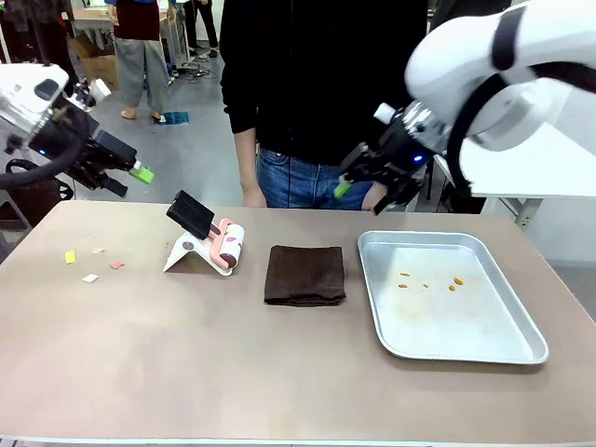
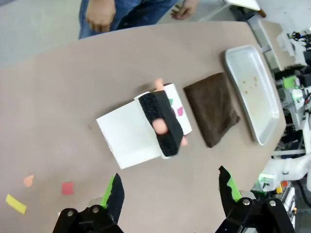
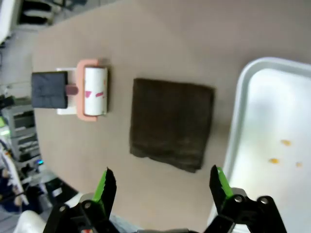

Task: Clean the surface of the table.
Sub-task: Hold the Lint Roller with your left hand and the towel with your right hand.

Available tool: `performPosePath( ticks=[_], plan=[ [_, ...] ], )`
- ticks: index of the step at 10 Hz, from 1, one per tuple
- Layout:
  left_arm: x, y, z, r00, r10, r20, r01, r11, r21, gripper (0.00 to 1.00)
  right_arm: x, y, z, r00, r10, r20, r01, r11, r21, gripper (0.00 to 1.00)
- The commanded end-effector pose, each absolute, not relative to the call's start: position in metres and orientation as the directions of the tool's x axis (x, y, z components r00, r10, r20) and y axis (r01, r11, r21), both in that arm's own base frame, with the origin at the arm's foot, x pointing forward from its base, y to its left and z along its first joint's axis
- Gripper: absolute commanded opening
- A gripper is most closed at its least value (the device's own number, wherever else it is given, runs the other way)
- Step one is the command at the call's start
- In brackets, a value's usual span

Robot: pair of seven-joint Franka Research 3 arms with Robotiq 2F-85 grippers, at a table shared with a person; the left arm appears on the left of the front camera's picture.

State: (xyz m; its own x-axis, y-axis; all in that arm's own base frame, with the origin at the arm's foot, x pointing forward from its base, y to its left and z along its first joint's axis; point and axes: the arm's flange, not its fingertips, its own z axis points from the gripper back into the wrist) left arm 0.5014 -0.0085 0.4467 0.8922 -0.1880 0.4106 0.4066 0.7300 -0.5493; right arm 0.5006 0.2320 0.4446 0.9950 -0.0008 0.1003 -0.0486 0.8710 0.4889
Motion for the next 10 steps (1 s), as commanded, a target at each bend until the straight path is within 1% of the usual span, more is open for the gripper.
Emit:
performPosePath(
  ticks=[1,2,3,4,5,6,9,10],
  plan=[
    [0.517,-0.014,0.438,0.901,-0.145,0.409,0.379,0.723,-0.578,1.0,0.498,0.261,0.428,1.0,-0.02,0.019,0.01,0.898,0.44,1.0],
    [0.525,-0.016,0.432,0.9,-0.127,0.417,0.376,0.711,-0.594,1.0,0.496,0.269,0.415,1.0,-0.029,-0.011,0.031,0.916,0.399,1.0],
    [0.53,-0.017,0.426,0.901,-0.107,0.42,0.365,0.709,-0.604,1.0,0.496,0.27,0.407,0.998,-0.047,-0.034,0.057,0.919,0.391,1.0],
    [0.534,-0.015,0.42,0.907,-0.106,0.407,0.359,0.703,-0.615,1.0,0.496,0.266,0.406,0.998,-0.064,-0.025,0.068,0.918,0.39,1.0],
    [0.522,-0.017,0.424,0.908,-0.138,0.397,0.366,0.724,-0.585,1.0,0.499,0.253,0.415,0.997,-0.074,0.036,0.055,0.919,0.39,1.0],
    [0.522,-0.017,0.424,0.908,-0.138,0.397,0.366,0.724,-0.585,1.0,0.491,0.27,0.397,0.999,-0.031,-0.031,0.041,0.907,0.418,1.0],
    [0.528,-0.017,0.421,0.91,-0.125,0.395,0.357,0.719,-0.597,1.0,0.494,0.264,0.398,0.999,-0.036,-0.02,0.042,0.911,0.411,1.0],
    [0.531,-0.031,0.417,0.917,-0.177,0.358,0.365,0.735,-0.572,1.0,0.502,0.281,0.392,0.999,-0.029,-0.034,0.038,0.952,0.302,1.0]
  ],
)
